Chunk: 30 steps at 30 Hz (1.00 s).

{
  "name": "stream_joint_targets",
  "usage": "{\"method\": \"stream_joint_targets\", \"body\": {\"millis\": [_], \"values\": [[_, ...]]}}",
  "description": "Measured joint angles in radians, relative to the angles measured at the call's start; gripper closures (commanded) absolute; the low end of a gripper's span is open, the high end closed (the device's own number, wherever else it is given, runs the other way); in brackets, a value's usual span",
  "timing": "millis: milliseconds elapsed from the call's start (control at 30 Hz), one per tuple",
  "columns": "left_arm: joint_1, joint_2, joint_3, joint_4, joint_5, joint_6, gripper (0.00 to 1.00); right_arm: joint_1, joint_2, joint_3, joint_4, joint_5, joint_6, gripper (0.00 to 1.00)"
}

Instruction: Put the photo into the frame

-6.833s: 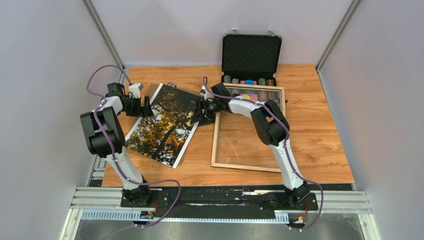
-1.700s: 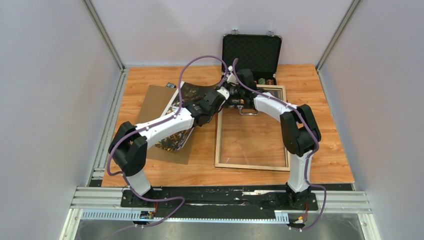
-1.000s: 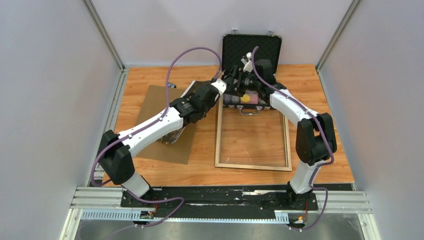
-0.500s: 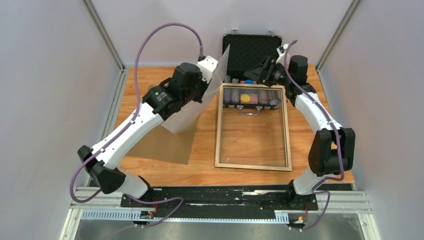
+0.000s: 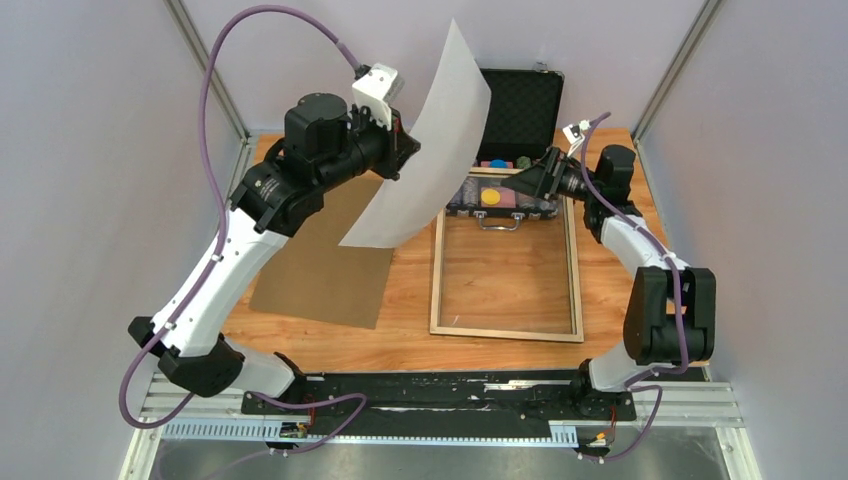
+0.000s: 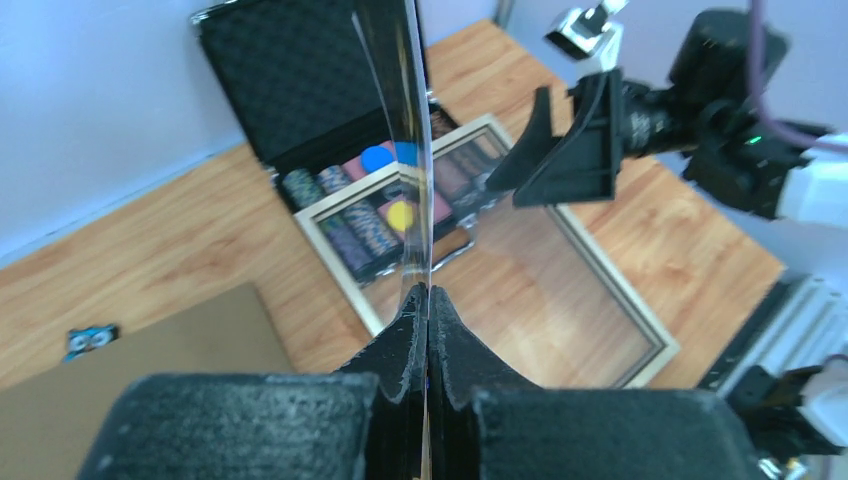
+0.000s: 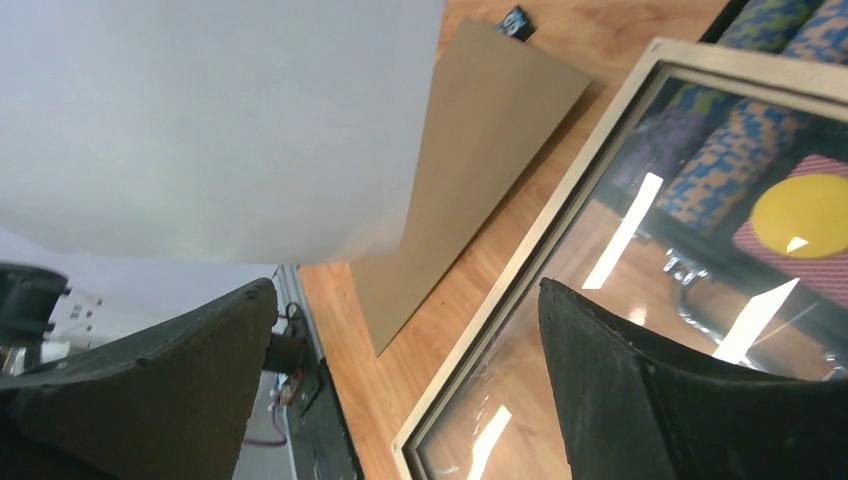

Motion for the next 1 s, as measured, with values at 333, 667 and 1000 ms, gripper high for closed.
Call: {"method": "stream_joint_targets", "body": {"millis": [333, 667, 1000], "values": [[0.107, 0.028, -0.013, 0.077, 0.288, -0.173, 1.0, 0.014, -0.057, -0.119, 0.205, -0.106, 0.042, 0.0], [0.124, 0.028, -0.111, 0.173, 0.484, -0.253, 1.0, 0.018, -0.055, -0.143, 0.302, -0.136, 0.049, 0.0], [0.165, 0.021, -0.174, 0.219, 0.544, -0.276, 1.0, 0.018, -0.014, -0.164, 0.315, -0.154, 0.048, 0.02]]}}
